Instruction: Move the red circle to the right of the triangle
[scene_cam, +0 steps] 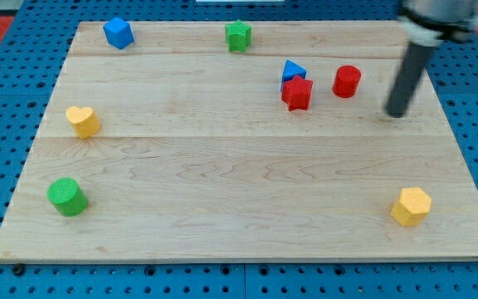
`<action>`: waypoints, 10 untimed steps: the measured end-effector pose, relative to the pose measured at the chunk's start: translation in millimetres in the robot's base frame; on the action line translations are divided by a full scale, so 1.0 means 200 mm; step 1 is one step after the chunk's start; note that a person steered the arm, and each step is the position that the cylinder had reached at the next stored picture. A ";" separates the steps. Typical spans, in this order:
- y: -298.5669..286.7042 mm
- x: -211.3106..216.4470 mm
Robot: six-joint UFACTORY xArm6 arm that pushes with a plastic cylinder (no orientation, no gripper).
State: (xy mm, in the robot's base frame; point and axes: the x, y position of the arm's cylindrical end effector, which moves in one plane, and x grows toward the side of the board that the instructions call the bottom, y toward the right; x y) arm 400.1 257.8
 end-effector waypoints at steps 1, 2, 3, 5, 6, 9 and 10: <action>0.01 -0.23; -0.42 -0.22; -0.60 -0.18; -0.24 -0.80; -0.64 -0.92; -1.55 -0.34; -2.29 -0.37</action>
State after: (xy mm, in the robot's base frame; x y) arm 325.5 -200.8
